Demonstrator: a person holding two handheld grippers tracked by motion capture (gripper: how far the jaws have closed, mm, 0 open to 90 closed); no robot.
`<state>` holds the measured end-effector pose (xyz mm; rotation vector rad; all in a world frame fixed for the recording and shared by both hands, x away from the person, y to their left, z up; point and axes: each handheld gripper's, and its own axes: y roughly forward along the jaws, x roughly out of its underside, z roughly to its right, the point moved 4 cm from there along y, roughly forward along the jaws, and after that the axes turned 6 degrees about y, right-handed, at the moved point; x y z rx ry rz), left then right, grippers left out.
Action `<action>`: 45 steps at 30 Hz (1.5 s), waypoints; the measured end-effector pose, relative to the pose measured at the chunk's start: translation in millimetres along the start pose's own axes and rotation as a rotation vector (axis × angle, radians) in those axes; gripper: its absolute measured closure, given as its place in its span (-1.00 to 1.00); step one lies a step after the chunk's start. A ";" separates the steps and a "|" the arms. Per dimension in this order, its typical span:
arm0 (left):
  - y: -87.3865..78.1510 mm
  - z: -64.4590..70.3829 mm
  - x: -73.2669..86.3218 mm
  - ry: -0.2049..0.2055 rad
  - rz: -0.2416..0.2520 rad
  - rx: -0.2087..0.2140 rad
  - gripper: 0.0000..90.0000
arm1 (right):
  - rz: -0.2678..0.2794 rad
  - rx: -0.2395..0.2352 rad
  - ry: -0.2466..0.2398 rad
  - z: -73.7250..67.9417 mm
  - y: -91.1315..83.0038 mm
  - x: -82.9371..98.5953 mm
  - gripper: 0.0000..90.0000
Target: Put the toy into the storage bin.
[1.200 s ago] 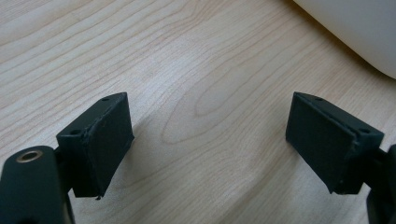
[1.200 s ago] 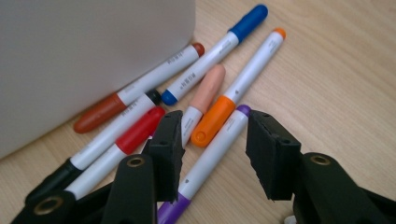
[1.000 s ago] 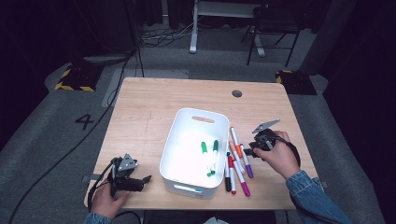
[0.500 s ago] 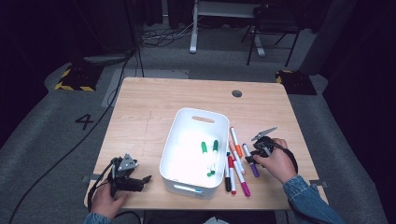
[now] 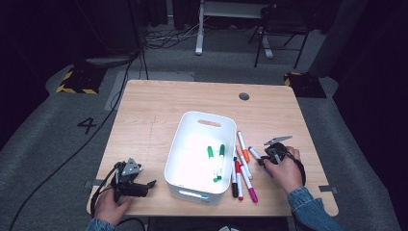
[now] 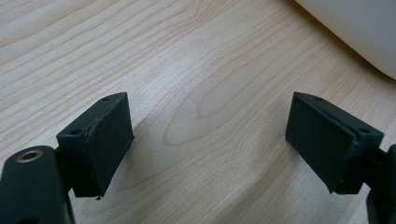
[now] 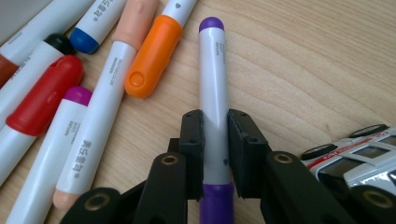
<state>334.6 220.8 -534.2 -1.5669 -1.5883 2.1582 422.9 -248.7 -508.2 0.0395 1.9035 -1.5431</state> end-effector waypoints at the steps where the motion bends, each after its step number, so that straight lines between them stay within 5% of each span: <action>1: 0.1 0.2 -0.2 0.001 -0.001 0.002 -0.67 | 0.007 0.005 0.005 -0.6 -0.3 0.8 0.71; 8: 1.3 -0.9 -1.8 0.005 0.002 -0.011 -0.67 | 0.083 -0.031 0.015 -4.0 -19.1 -7.7 0.71; 28: 6.1 -8.8 -6.6 -0.016 0.001 -0.027 -0.67 | 0.158 -0.100 -0.054 -3.3 -68.3 -24.4 0.71; 31: 3.3 -6.6 -4.2 -0.033 -0.002 -0.052 -0.67 | 0.176 -0.114 -0.077 -6.1 -78.9 -34.3 0.71; 45: 3.4 -5.2 -3.7 -0.039 -0.004 -0.044 -0.69 | 0.253 -0.159 -0.162 -27.3 -110.2 -65.4 0.71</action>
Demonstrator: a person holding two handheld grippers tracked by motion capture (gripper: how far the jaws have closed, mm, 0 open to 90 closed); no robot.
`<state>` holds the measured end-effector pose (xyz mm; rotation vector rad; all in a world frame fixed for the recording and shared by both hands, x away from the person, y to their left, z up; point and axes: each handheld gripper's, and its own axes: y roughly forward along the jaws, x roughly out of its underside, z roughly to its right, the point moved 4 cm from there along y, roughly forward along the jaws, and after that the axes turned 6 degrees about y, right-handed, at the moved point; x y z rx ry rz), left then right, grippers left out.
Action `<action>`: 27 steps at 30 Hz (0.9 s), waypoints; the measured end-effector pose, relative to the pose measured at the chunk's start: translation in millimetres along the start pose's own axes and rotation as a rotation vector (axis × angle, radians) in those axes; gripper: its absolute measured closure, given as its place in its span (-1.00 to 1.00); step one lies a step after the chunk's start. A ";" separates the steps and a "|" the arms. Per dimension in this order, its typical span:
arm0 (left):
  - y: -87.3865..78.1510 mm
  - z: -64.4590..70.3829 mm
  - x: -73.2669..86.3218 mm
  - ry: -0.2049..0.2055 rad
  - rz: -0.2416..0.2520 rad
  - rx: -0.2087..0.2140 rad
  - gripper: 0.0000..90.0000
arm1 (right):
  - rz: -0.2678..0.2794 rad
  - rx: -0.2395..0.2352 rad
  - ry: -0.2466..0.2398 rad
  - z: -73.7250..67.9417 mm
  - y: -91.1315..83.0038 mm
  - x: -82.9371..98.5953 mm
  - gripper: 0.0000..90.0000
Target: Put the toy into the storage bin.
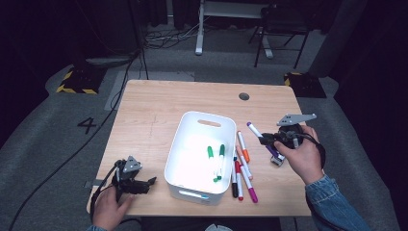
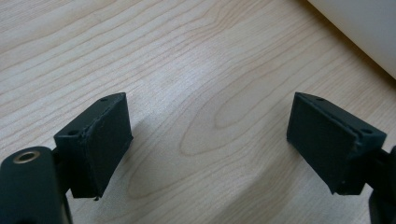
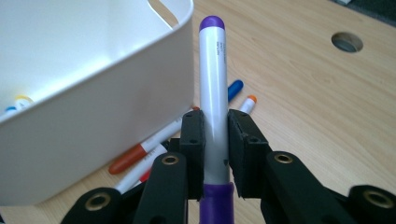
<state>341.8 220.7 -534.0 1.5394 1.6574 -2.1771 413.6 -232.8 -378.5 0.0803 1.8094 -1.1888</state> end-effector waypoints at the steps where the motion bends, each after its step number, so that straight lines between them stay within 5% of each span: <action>1: 0.1 -0.1 0.0 0.000 0.003 0.000 -0.69 | 0.008 -0.006 -0.014 -4.8 -3.1 -5.9 0.71; 16: 0.0 -0.1 0.0 0.002 -0.001 0.002 -0.69 | -0.005 -0.081 -0.109 -44.4 -3.4 -41.7 0.71; 27: 0.6 -2.4 -0.5 0.009 0.001 0.001 -0.69 | -0.039 -0.148 -0.201 -86.8 25.4 -70.5 0.71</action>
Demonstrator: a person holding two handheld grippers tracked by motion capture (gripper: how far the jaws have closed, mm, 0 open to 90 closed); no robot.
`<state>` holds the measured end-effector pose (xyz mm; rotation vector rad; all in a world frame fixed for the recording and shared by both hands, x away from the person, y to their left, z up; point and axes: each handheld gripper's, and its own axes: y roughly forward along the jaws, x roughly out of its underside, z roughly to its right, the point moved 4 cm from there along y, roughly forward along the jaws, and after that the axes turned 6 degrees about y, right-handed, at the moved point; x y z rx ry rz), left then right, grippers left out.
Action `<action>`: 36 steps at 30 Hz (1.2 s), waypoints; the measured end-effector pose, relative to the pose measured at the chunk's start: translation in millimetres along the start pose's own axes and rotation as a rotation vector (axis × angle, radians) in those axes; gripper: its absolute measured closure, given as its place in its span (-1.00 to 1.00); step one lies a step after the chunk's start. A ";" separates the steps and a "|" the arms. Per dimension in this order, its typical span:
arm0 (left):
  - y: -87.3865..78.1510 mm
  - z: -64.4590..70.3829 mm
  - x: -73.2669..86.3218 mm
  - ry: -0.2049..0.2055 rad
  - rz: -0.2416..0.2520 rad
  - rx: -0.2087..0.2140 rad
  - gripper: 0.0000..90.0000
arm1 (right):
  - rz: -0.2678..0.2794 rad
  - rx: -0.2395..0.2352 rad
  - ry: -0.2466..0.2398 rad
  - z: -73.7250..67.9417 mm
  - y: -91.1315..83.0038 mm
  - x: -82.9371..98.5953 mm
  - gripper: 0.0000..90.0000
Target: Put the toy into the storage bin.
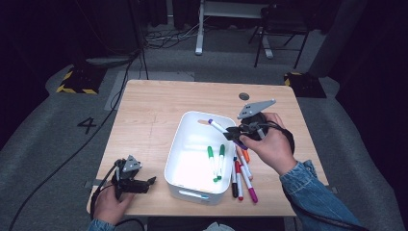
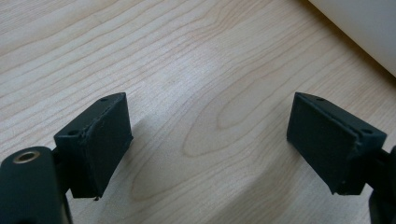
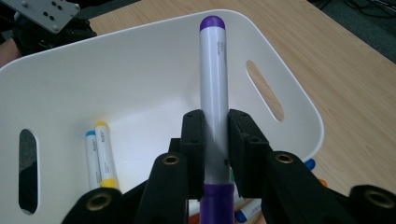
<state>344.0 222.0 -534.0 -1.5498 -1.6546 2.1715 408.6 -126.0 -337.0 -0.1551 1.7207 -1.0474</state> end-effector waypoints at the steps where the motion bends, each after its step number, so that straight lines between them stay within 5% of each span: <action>1: 0.1 -0.2 -0.1 0.001 0.001 -0.002 -0.69 | -0.003 -0.006 -0.004 -1.4 1.9 -1.8 0.71; 13: 0.1 -1.4 -0.6 0.003 0.000 -0.012 -0.69 | -0.016 -0.075 -0.052 -21.0 32.5 -17.4 0.71; 36: 1.2 -2.0 -1.5 -0.010 -0.001 -0.008 -0.69 | -0.169 -0.074 -0.118 -28.2 67.9 12.0 0.71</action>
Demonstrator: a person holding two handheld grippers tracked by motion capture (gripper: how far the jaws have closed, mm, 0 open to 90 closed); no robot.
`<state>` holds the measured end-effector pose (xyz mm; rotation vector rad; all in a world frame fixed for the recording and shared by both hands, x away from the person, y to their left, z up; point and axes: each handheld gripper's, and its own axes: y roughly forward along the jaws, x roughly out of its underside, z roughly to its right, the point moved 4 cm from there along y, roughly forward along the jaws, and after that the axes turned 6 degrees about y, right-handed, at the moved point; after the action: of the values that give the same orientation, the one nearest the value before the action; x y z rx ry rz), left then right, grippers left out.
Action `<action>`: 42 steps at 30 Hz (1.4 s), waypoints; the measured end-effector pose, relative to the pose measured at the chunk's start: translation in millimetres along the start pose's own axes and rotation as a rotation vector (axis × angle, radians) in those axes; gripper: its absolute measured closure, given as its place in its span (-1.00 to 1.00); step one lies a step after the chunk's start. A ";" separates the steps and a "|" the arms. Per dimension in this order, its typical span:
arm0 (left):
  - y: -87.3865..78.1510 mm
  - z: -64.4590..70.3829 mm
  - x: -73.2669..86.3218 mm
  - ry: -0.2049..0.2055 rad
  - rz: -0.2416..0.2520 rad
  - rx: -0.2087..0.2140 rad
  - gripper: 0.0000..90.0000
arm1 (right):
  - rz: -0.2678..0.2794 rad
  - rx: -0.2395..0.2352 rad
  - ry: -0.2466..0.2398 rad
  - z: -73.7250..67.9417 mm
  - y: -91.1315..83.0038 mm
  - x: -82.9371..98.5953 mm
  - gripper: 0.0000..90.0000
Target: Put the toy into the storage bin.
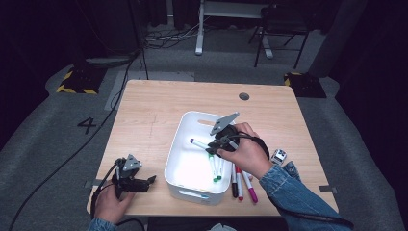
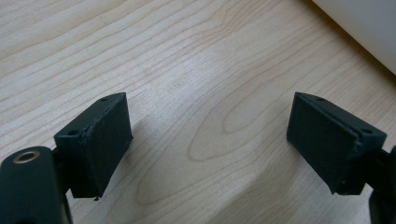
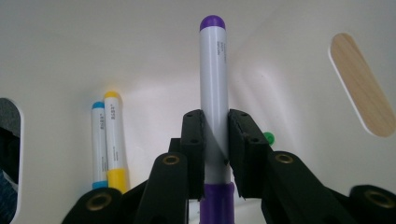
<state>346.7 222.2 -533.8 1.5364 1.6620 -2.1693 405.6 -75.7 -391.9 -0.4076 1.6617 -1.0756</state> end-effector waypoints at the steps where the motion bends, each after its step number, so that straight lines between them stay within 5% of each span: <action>1: 0.0 0.0 0.0 0.000 0.000 0.000 -0.69 | 0.000 0.000 0.000 0.0 0.0 0.0 0.71; 14: -0.1 0.0 0.0 0.000 0.000 -0.001 -0.69 | -0.092 -0.023 -0.042 -12.4 16.7 6.5 0.71; 16: -0.1 0.0 0.0 0.000 0.000 -0.001 -0.69 | -0.080 -0.033 -0.087 -11.6 20.6 6.3 0.71; 20: 0.0 0.0 0.0 0.000 0.000 0.000 -0.69 | -0.136 -0.041 -0.026 -18.8 21.6 10.4 0.70; 25: 0.0 0.0 0.0 0.000 0.000 0.000 -0.69 | -0.032 -0.059 -0.048 -13.9 17.8 5.1 0.32; 27: 0.0 0.0 0.0 0.000 0.000 0.000 -0.69 | -0.015 -0.047 0.002 -14.0 9.2 4.3 0.19; 31: 0.0 0.0 0.0 0.000 0.000 0.000 -0.69 | 0.059 -0.022 0.016 -4.6 -10.4 1.6 0.17; 42: -0.1 0.0 0.2 0.000 -0.001 0.001 -0.69 | 0.164 0.056 0.161 33.4 -55.4 18.6 0.25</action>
<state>346.6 222.3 -533.8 1.5354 1.6627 -2.1708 415.1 -133.5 -358.9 -0.1483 1.7687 -1.0518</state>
